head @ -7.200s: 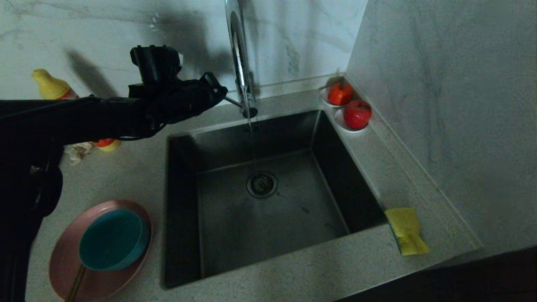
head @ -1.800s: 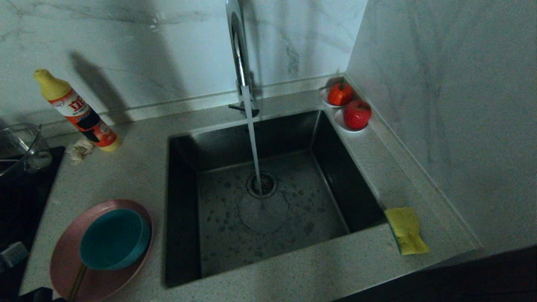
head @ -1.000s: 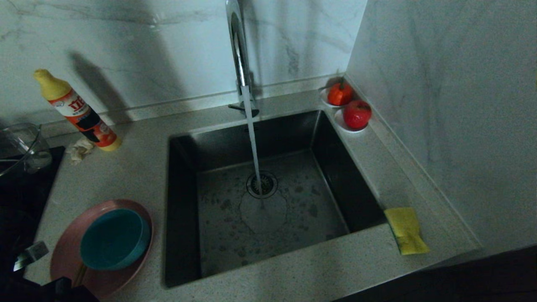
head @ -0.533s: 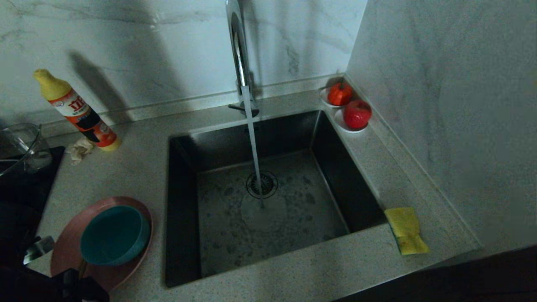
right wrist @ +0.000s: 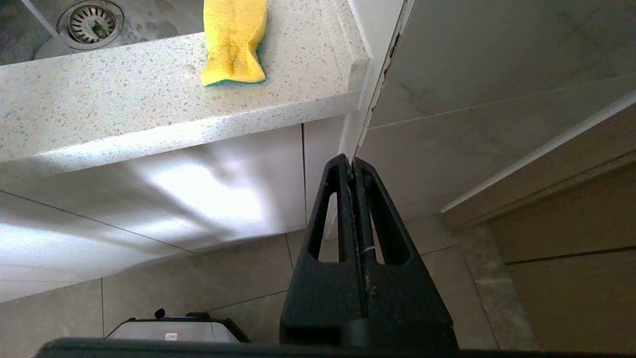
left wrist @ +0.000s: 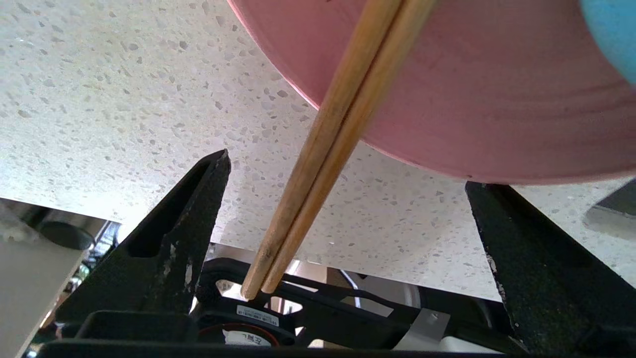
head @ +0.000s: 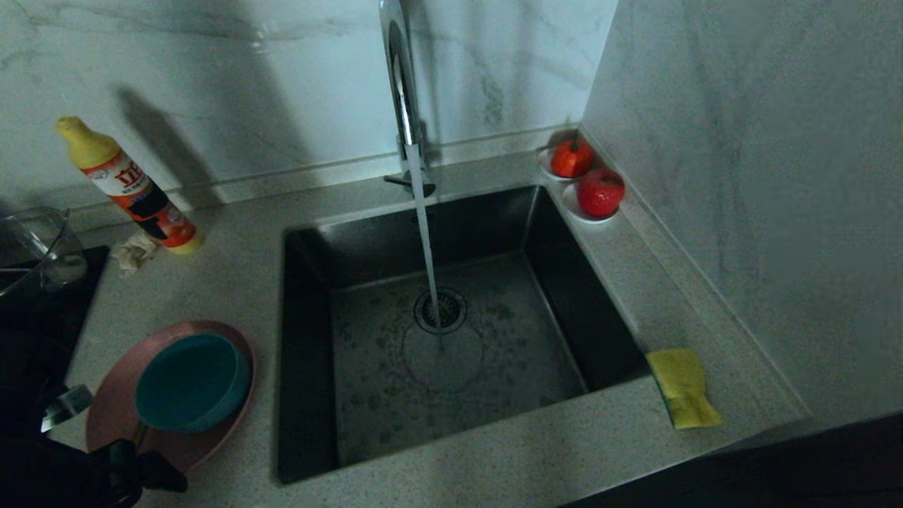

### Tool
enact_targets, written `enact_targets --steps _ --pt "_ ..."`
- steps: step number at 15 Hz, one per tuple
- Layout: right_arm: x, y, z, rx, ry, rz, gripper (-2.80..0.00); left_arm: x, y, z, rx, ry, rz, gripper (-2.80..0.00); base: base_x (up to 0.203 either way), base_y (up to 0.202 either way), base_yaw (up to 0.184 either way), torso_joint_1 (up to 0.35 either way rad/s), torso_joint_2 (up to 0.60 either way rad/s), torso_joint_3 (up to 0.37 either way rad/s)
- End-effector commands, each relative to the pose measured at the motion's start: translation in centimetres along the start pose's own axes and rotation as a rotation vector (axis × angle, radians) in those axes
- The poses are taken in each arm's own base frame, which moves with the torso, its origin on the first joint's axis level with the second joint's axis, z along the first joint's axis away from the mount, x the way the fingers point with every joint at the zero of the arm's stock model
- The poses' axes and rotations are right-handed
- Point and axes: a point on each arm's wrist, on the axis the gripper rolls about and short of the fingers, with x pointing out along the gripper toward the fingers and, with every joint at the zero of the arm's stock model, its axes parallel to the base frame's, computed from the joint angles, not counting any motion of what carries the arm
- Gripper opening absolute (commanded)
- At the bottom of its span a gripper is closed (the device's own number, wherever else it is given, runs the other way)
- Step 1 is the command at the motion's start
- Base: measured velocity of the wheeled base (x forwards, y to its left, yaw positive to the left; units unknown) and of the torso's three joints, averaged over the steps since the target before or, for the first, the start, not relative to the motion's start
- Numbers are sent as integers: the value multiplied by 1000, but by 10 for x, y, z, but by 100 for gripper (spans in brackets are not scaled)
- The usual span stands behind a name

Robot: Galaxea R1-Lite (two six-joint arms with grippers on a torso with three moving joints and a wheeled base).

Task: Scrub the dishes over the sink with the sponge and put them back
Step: Rinse the chopsticks

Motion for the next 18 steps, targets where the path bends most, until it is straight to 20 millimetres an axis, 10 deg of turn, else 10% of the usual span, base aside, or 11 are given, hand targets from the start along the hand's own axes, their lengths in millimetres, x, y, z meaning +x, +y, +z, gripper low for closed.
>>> enact_targets --steps 1,5,6,18 --pt "0 0 0 0 0 -1 -280 -8 0 -4 3 -32 -10 0 0 0 0 0 0 0" --pt "0 0 0 0 0 -1 -280 -8 0 -5 3 -29 -9 0 0 0 0 0 0 0" --pt "0 0 0 0 0 -1 -280 -7 0 -6 2 -24 -8 -280 0 0 0 0 0 0" --pt "0 0 0 0 0 -1 -280 -6 0 -6 -7 -18 -19 -280 0 0 0 0 0 0"
